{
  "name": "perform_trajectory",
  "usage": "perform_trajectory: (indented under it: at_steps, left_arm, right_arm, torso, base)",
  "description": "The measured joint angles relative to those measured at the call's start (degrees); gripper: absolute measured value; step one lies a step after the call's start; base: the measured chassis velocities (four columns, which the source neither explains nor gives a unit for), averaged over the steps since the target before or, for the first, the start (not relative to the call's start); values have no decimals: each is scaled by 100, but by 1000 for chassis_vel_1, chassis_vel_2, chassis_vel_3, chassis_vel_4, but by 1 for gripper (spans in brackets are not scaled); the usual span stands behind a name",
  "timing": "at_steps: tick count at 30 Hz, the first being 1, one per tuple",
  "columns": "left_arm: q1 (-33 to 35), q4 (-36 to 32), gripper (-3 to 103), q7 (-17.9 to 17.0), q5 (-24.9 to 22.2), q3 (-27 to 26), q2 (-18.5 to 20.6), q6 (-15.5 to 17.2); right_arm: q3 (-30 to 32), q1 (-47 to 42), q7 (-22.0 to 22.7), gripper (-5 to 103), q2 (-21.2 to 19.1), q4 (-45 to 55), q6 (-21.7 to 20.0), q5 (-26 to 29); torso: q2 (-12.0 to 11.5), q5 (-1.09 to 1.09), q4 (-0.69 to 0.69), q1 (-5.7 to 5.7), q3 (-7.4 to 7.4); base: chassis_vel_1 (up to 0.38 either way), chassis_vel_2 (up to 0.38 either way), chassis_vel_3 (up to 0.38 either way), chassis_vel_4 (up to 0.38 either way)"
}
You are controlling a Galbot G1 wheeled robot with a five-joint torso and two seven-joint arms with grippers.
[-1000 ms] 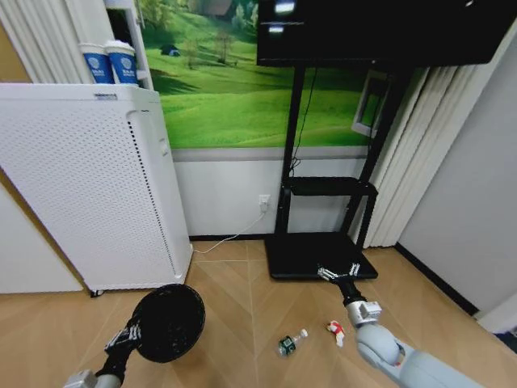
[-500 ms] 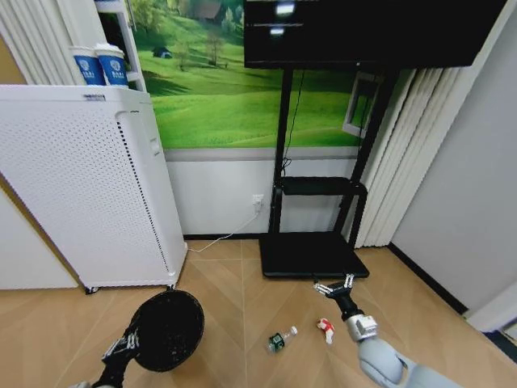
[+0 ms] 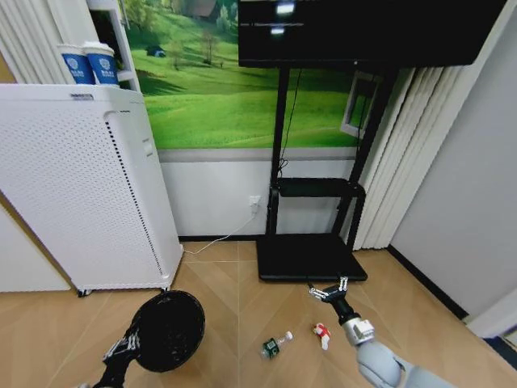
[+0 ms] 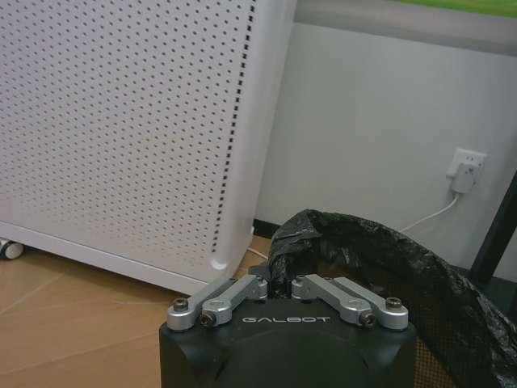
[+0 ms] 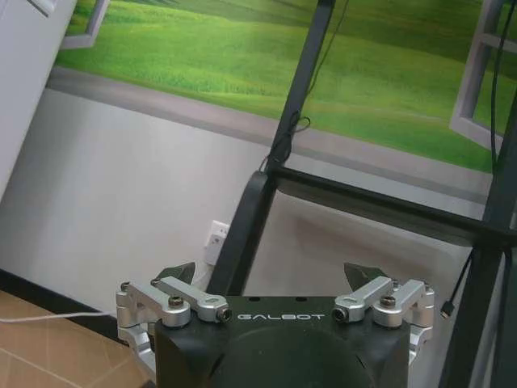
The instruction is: Pick up the trash bin and place the garbage on the floor into it.
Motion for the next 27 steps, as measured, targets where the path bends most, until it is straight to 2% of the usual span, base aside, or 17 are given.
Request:
perform_trajectory:
  at_steps: [3,7,13,15,21,24,27]
  left_arm:
    - [2,18,7,0,26,47,-42,-4]
    - [16,47,7,-3,106,104,-106,-12]
    - [258,-127,7,-121,161,42,-167,-42]
    - [660,-282,7,-124,248,-183,-277,-163]
    - [1270,-395,7,-128,353,-566,-379,-323]
    - [1637,-540,7,-246,348,-902,-391,-394]
    - [1797,-557,7,-266,348,-1023,-405,-438]
  right_arm:
    - [20,-57,-7,100,39,-54,74,-95]
    - [32,-124,83,100,127,-137,144,-500]
    - [-169,-137,200,100,127,-121,32,-508]
    - [-476,3,245,100,178,-162,-26,-416]
    - [-1081,424,373,100,431,-374,-112,-321]
    - [-1526,685,398,100,648,-665,-145,-239]
    - [-1703,781,398,100,736,-796,-154,-209]
  torso:
    - [0,0,-1,0,1]
    - [0,2,0,2,1]
    - [0,-2,0,1,0]
    - [0,-1,0,1,0]
    - [0,0,5,-1,0]
    - [0,-1,0,0,0]
    - [0,-1,-1,0,0]
  base:
    - [-230,-71,241,48]
    - [-148,-44,151,44]
    - [-30,-8,16,15]
    - [70,16,-68,-14]
    - [32,-9,-35,-2]
    - [0,0,0,0]
    - [0,0,0,0]
